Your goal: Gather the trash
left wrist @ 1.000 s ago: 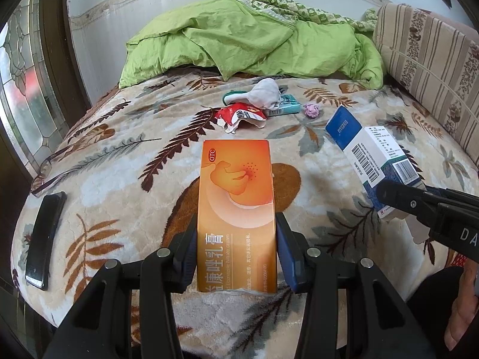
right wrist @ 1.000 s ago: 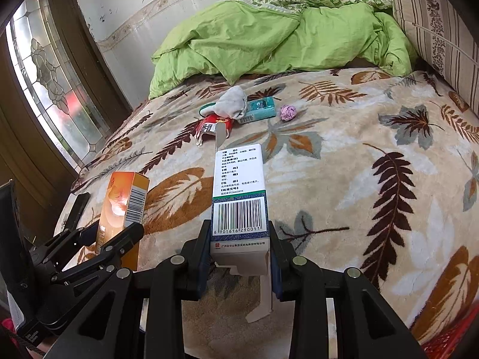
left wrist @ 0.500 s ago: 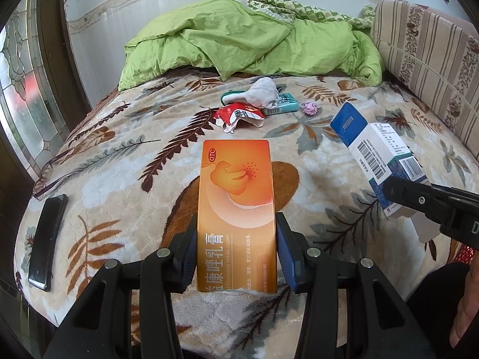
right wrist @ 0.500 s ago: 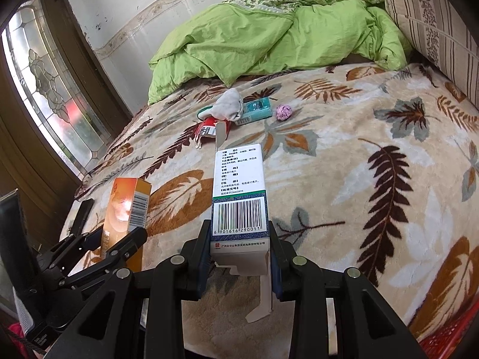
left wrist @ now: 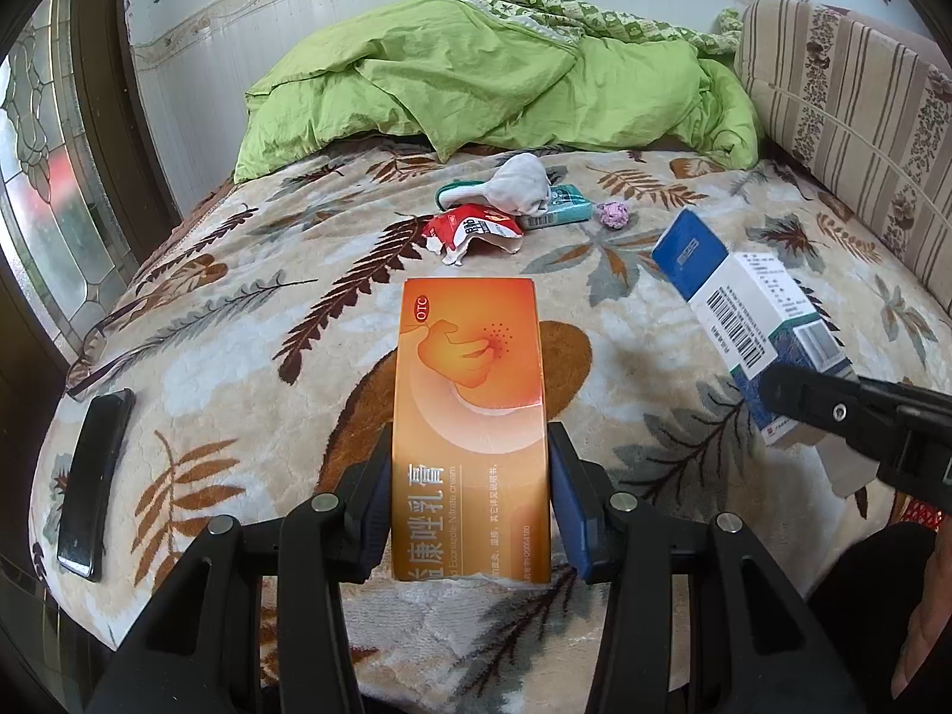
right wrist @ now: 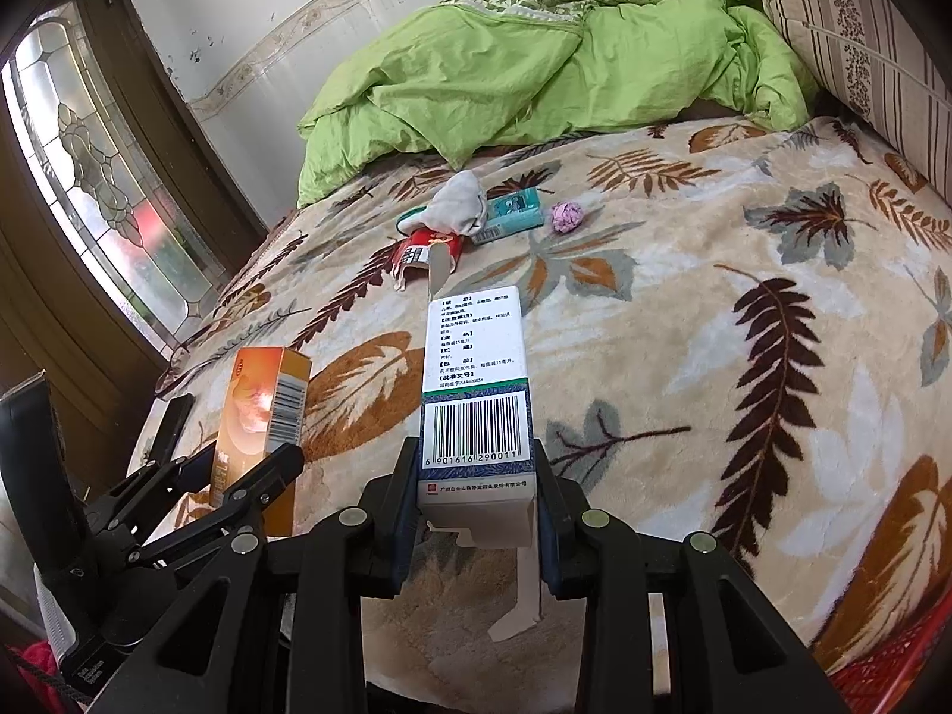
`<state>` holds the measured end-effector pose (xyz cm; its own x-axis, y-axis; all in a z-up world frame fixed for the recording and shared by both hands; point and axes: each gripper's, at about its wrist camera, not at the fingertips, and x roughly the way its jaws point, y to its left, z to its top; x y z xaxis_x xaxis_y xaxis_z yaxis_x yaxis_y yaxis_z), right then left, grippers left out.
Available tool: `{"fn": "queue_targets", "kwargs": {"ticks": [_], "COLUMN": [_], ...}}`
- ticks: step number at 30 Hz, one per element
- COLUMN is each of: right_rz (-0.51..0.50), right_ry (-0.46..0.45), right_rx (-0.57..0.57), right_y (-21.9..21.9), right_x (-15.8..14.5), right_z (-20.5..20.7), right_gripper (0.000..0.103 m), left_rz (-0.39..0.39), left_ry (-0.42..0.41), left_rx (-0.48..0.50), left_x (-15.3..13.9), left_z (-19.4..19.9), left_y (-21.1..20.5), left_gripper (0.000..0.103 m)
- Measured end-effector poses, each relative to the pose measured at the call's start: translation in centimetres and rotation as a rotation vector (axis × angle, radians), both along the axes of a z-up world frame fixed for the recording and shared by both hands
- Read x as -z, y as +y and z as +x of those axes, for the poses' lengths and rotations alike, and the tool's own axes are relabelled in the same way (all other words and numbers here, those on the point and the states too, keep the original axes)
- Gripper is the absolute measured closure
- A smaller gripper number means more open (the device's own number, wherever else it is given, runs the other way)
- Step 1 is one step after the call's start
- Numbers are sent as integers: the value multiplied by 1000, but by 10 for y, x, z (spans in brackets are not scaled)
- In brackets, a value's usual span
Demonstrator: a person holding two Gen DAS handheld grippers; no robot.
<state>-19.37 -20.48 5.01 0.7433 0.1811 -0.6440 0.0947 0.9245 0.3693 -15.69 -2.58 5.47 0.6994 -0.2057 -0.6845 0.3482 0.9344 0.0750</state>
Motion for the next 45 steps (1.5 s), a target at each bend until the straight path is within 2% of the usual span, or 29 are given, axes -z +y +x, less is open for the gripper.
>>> {"fn": "queue_targets", "kwargs": {"ticks": [25, 45], "right_rz": [83, 107], "right_ry": [26, -25], "right_rx": [60, 156], "right_y": [-22, -67], "right_x": [-5, -28], "right_z": [-36, -99], "right_gripper": [69, 69], "left_rz": [-24, -22], "left_ry": [22, 51], "left_rx": [92, 174], "left_x": [-18, -21], "left_z": [-20, -34], "left_y": [-19, -48], "left_gripper": [58, 58]}}
